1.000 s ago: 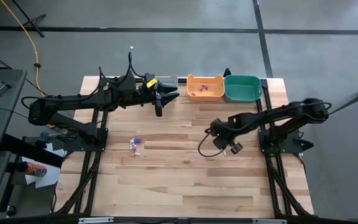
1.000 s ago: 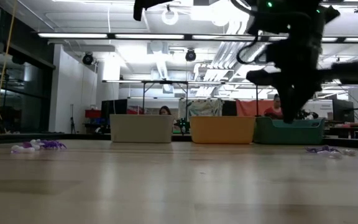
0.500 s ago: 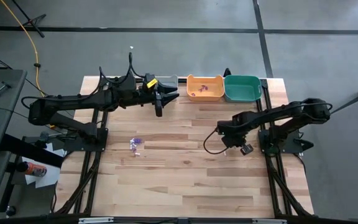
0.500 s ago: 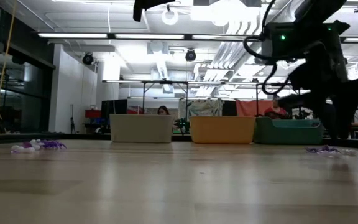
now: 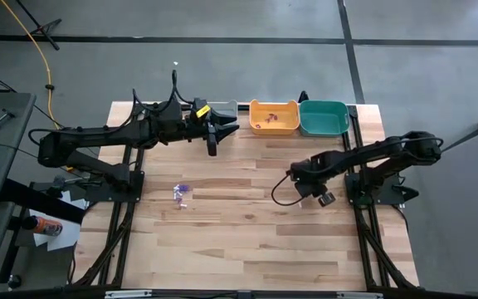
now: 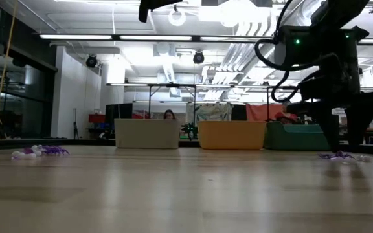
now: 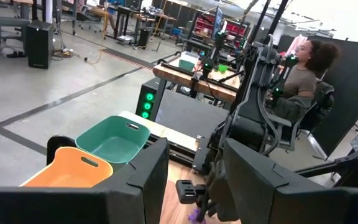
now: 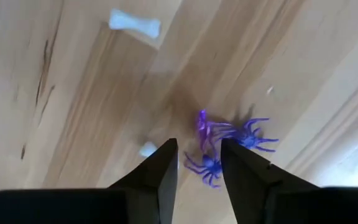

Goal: Sort Halloween decoration
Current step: Put the purple witch hat toy into the orange bin

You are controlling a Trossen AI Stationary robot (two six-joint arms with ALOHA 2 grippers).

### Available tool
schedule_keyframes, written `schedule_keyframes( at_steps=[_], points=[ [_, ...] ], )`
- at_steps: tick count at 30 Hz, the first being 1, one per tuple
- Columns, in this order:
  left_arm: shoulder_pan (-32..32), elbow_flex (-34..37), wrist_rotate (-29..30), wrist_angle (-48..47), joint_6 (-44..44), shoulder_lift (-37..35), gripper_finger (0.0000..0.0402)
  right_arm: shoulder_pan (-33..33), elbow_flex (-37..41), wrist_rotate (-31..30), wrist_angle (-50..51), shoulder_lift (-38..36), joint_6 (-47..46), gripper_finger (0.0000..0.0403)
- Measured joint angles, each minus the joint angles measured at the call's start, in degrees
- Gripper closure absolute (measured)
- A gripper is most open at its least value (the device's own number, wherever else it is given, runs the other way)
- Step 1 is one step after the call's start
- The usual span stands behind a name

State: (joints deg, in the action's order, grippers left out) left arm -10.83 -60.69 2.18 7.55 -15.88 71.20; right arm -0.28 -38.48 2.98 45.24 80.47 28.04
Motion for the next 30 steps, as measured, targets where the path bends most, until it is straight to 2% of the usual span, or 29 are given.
schedule_keyframes(
  at_steps=[6,12,16,30],
  points=[
    [0.00,0.00,0.00,-0.01,0.00,0.00,0.0259,1.26,0.00,-0.90,-3.09,0.12,-2.28,0.0295],
    [-0.01,0.00,-0.01,-0.02,0.02,0.00,0.0259,2.35,0.00,-1.29,-3.77,0.63,-2.70,0.0343],
    [-0.01,0.00,0.01,-0.02,0.02,0.00,0.0259,2.33,0.00,-2.11,-3.66,0.63,-2.71,0.0361],
    [-0.02,0.00,-0.01,0.00,0.02,0.00,0.0259,2.33,0.00,-2.58,-4.07,0.65,-4.49,0.0363]
  ],
)
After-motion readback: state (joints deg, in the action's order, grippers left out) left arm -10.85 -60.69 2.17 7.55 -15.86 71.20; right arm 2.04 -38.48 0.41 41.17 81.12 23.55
